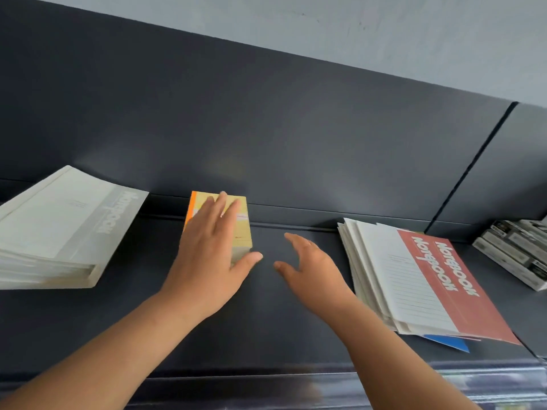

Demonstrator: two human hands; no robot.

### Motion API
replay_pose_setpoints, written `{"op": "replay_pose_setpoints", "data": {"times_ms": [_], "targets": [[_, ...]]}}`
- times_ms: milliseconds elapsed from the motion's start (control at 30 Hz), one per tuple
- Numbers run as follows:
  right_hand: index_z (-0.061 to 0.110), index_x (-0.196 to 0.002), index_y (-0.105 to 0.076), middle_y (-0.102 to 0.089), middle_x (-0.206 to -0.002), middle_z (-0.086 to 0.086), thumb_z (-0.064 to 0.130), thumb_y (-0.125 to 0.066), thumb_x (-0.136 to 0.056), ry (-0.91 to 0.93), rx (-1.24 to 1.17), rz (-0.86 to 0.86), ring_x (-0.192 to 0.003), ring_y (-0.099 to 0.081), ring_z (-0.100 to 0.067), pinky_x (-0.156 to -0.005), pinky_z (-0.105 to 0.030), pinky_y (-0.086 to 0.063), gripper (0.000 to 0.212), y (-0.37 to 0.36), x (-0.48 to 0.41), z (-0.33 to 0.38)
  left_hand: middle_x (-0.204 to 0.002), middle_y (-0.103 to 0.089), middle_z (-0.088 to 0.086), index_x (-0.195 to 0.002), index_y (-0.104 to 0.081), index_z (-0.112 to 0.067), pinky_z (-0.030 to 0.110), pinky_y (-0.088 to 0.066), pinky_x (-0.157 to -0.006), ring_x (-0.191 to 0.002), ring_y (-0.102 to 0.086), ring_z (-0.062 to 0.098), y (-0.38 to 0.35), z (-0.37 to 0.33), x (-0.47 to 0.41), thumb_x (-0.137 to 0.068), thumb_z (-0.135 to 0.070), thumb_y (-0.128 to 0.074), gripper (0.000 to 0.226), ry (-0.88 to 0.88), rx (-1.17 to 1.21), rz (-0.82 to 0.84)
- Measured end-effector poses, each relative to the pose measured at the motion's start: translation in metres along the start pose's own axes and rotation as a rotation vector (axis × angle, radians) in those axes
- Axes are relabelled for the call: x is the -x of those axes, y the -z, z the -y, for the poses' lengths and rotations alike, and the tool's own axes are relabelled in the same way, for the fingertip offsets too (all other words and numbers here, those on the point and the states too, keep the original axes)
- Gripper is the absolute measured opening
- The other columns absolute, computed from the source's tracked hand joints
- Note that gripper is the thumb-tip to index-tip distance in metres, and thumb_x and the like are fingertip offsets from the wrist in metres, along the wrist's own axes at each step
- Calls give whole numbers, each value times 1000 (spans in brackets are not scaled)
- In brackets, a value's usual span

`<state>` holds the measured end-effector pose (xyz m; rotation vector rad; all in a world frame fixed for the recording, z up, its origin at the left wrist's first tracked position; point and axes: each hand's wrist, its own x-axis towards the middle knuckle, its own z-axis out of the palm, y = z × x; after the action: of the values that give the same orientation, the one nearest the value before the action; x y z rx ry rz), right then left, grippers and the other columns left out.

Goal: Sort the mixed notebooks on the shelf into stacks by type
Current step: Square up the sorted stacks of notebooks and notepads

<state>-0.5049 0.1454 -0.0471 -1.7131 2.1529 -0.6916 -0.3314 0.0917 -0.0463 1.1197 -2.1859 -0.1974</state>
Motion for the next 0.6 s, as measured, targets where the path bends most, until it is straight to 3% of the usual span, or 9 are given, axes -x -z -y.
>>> {"op": "replay_pose_setpoints", "data": {"times_ms": [167, 433, 600], "targets": [[20, -150, -35, -31, -158, 3, 33, -56, -97, 75, 84, -88, -144, -29, -13, -113, -25, -26, 59, 45, 12, -48, -162, -3, -2, -154, -13, -19, 23, 2, -114, -149, 2, 15, -32, -63, -16, -91, -50, -53, 81, -66, -19, 74], [21, -151, -33, -24, -161, 1, 38, -55, -97, 27, 148, -84, -146, -25, -20, -117, -34, -25, 60, 120, 26, -158, -162, 2, -2, -154, -7, -22, 33, -4, -119, -149, 5, 16, -105, -162, -37, -93, -57, -42, 79, 15, -78, 264], [20, -146, -38, -39, -150, 0, 40, -58, -94, -128, 169, -69, -134, -41, -26, -110, -44, -37, 59, 150, 28, -224, -162, -6, 2, -154, -10, -19, 35, -9, -120, -149, -4, 18, -143, -201, -43, -95, -55, -40, 75, 135, -79, 352]]}}
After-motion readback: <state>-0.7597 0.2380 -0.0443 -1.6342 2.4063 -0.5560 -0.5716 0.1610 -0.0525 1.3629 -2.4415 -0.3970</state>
